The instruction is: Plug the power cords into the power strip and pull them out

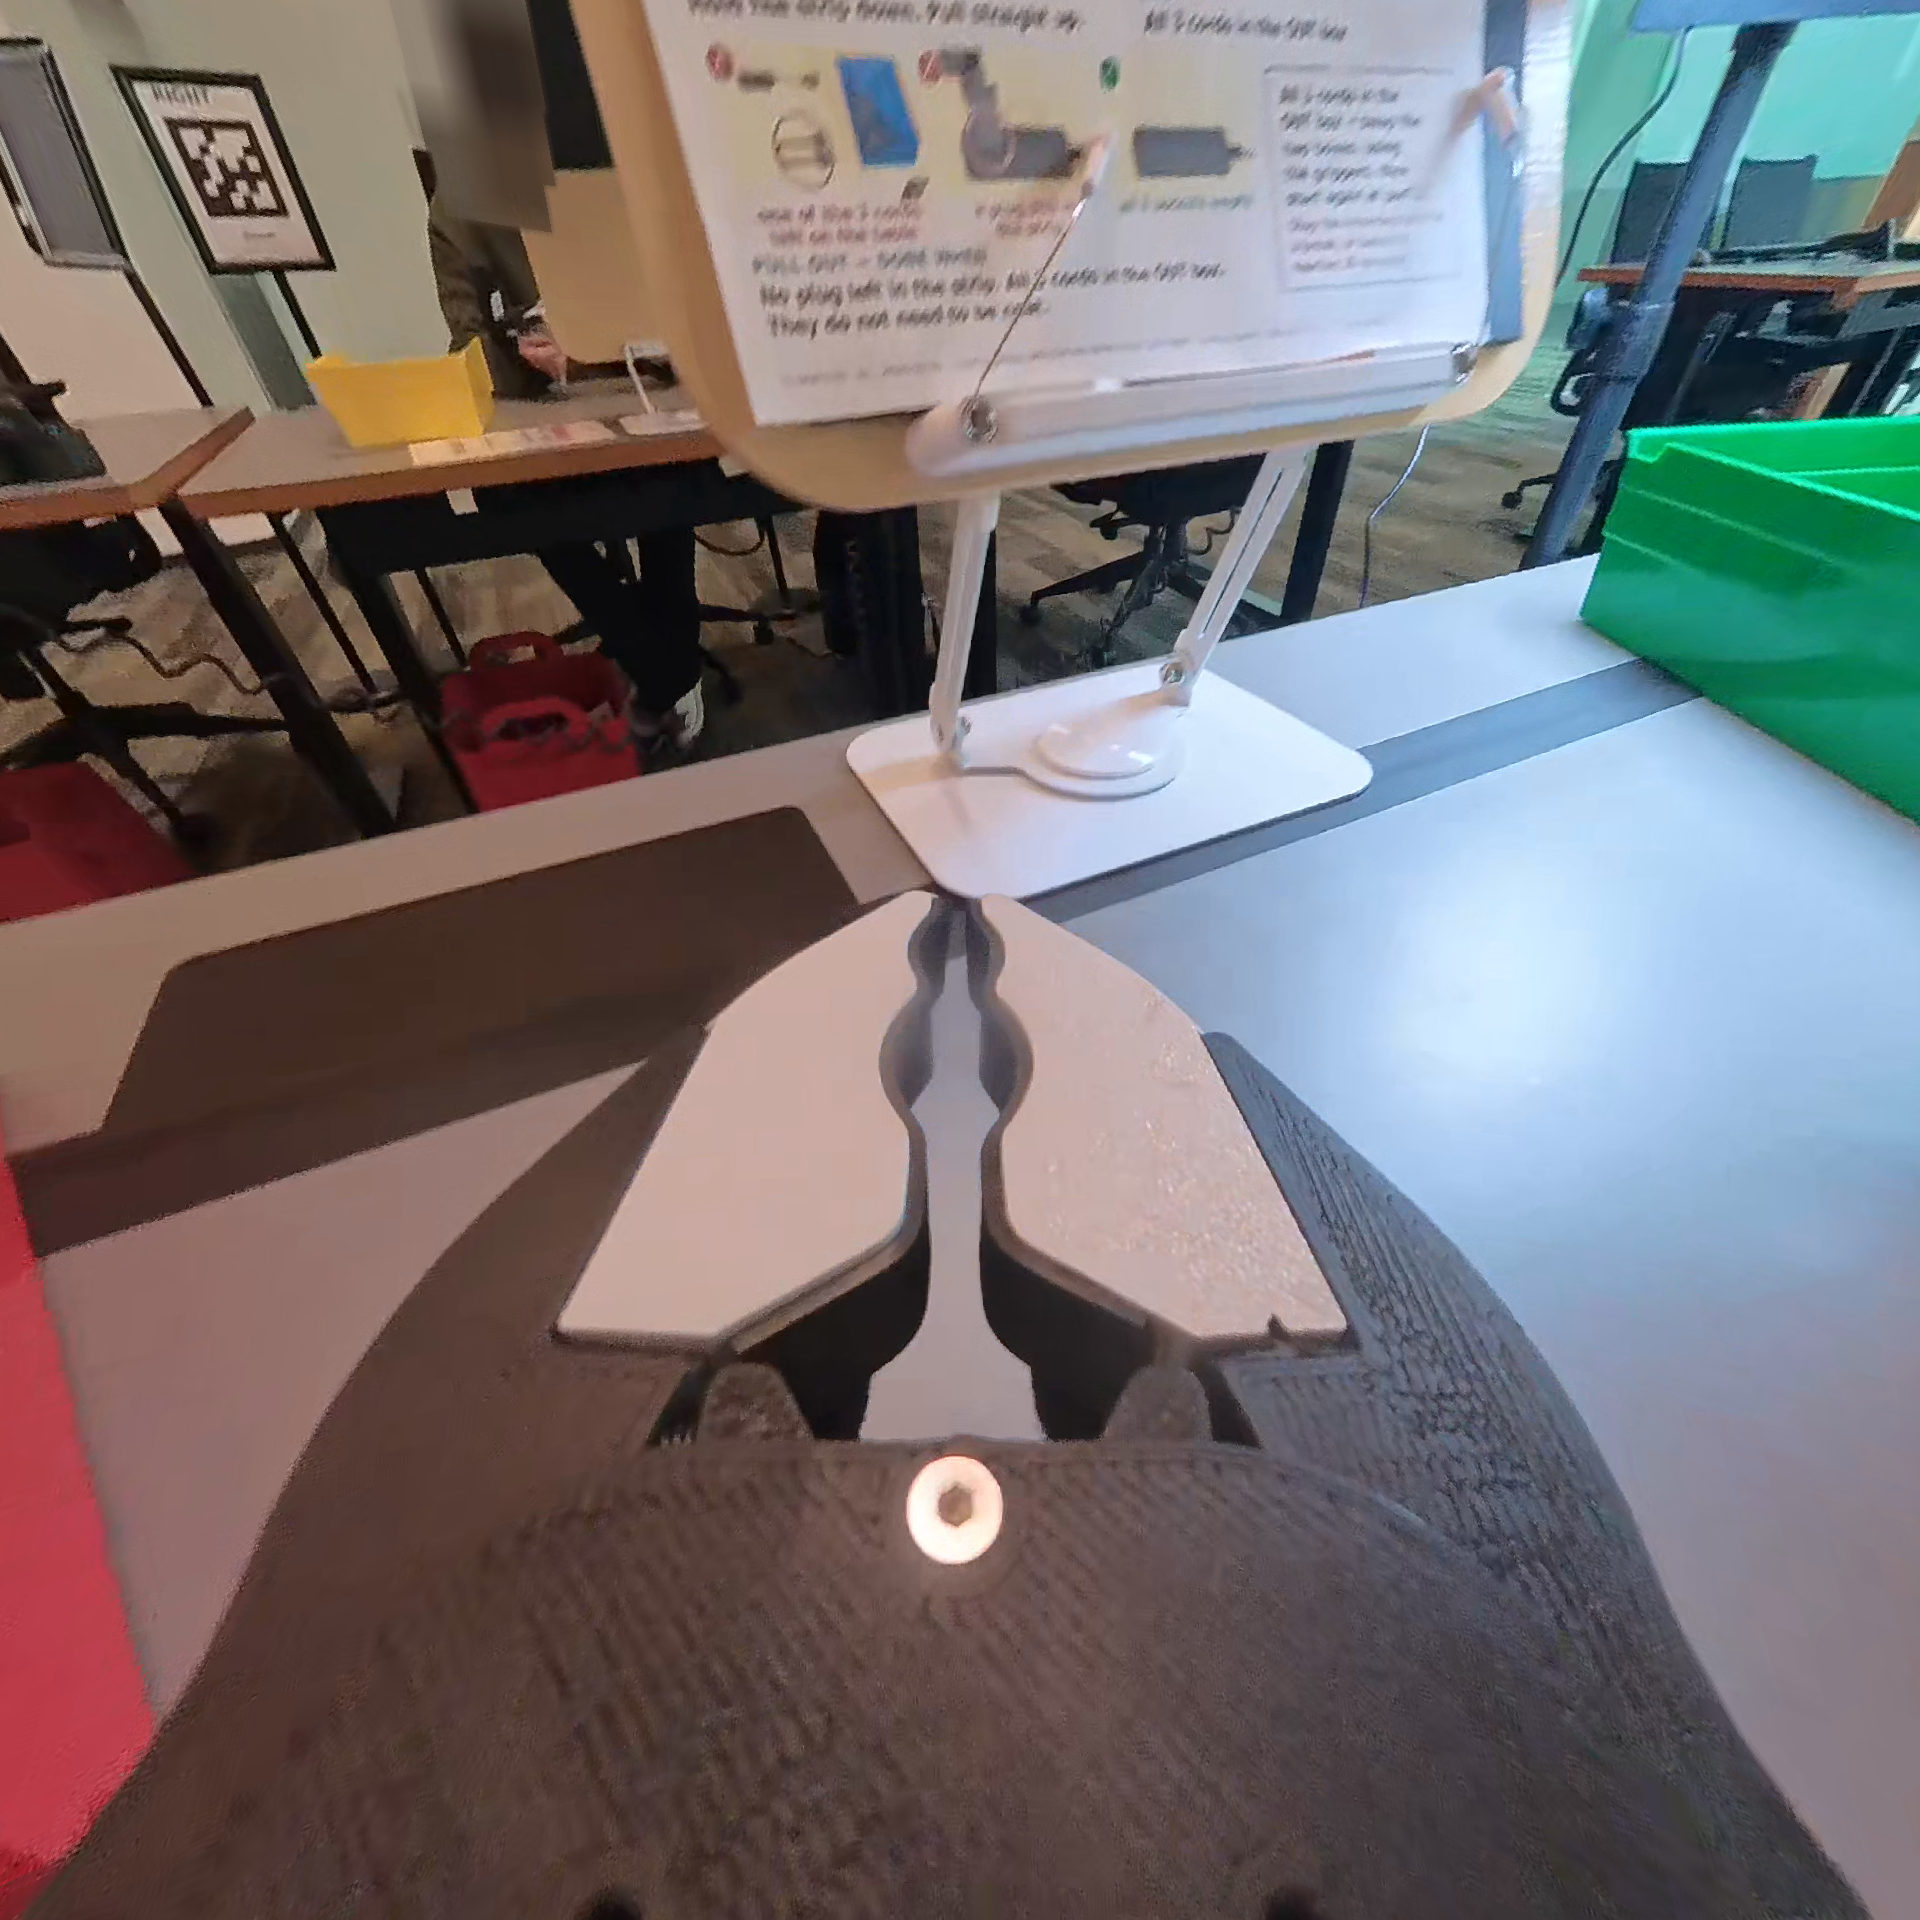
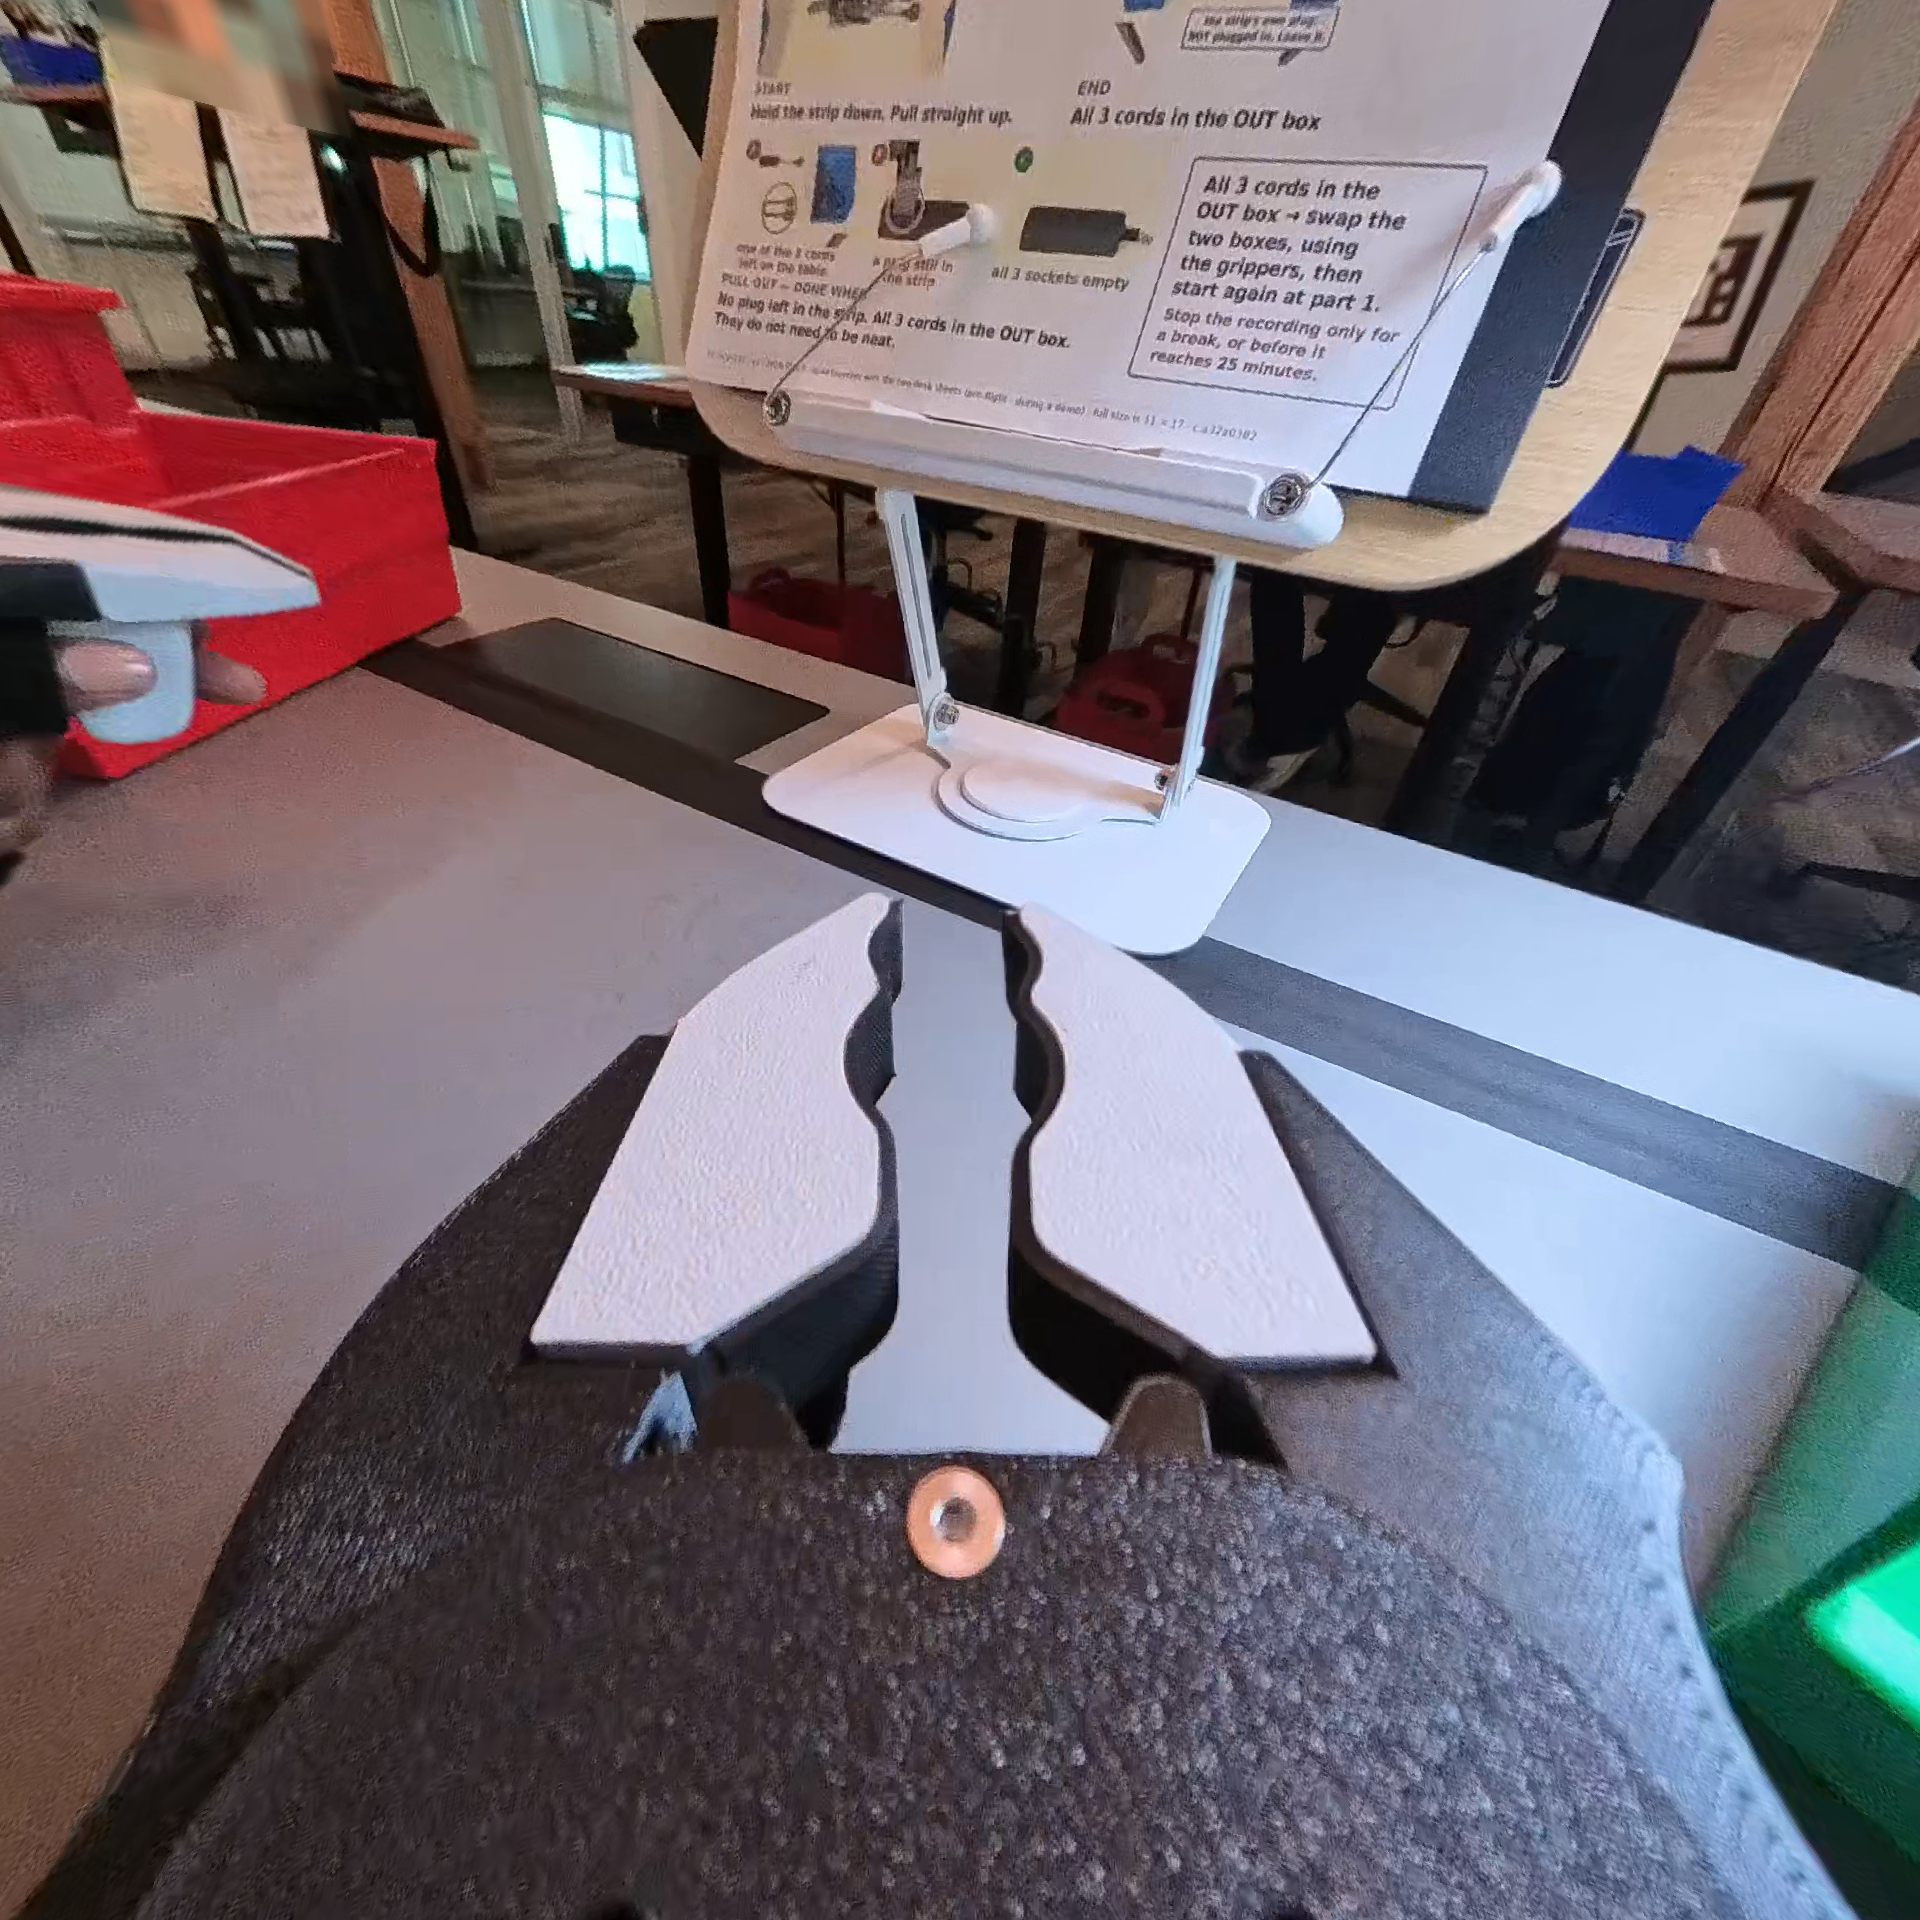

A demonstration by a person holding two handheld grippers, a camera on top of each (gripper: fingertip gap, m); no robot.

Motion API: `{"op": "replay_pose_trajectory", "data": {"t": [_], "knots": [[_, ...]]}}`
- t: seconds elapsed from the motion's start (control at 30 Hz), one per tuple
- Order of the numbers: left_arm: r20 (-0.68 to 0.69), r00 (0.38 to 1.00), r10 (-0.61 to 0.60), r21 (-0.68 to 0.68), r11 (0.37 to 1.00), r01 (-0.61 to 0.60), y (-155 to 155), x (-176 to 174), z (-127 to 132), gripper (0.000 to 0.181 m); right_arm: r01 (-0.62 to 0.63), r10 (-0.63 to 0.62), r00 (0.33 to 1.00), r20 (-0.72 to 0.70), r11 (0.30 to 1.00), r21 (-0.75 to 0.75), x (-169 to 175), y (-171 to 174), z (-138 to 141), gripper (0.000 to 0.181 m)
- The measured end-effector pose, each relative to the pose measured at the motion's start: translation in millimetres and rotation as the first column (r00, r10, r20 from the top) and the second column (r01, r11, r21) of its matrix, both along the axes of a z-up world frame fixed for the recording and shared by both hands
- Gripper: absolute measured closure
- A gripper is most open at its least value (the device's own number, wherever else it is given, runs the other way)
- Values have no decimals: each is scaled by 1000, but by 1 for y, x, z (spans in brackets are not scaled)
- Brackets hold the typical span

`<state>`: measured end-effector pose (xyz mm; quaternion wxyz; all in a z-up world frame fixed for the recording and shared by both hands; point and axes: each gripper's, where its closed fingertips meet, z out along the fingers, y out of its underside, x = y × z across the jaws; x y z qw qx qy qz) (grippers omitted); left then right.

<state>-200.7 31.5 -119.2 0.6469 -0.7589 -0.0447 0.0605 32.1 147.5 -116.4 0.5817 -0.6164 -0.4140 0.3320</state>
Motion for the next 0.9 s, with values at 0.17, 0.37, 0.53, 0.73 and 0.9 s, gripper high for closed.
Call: {"op": "replay_pose_trajectory", "data": {"t": [0.17,0.37,0.53,0.73,0.9], "knots": [[45,999,-4,27,1000,3,-6,-13,13,163,8,-8,1000,-20,1000,-13,5,6,10,158],[-36,997,75,38,997,-73,-42,-57,82,155,-30,31,999,-11,998,53,7,-2,48,156],[-102,976,194,-227,950,-213,-86,-146,87,152,-107,107,994,-33,994,1,18,-14,63,156],[-21,980,197,-543,821,-177,-104,-191,29,149,-182,181,983,-28,983,-25,20,-36,56,157],[87,982,167,-720,692,-54,-103,-188,-35,146,-234,232,972,-36,971,-50,24,-53,57,158]]}}
